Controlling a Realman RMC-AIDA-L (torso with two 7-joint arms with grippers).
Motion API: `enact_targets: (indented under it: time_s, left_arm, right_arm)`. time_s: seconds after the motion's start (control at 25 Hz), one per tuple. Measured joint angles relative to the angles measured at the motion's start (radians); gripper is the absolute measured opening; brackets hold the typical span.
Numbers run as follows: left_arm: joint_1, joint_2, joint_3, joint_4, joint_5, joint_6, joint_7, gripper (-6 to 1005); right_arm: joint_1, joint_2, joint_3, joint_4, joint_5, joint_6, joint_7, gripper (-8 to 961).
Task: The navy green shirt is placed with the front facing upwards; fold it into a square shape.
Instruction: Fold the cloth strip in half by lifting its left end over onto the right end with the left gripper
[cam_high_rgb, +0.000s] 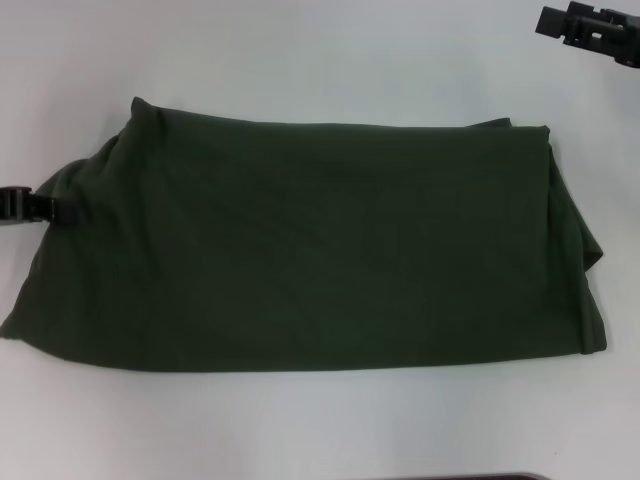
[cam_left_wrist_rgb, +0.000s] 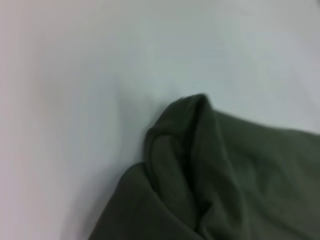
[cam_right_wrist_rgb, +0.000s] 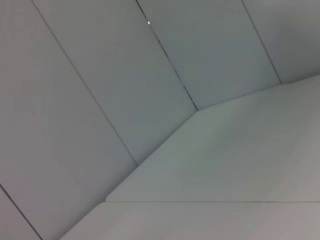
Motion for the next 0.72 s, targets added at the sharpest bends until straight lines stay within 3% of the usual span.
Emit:
enact_targets:
  time_s: [0.72]
  left_arm:
    - [0.040,0.015,-0.035,0.015,-0.088,0.033,0.025,28]
  right_arm:
    - [0.008,0.014,-0.027,0.002,-0.001,0.000,-0.001,907]
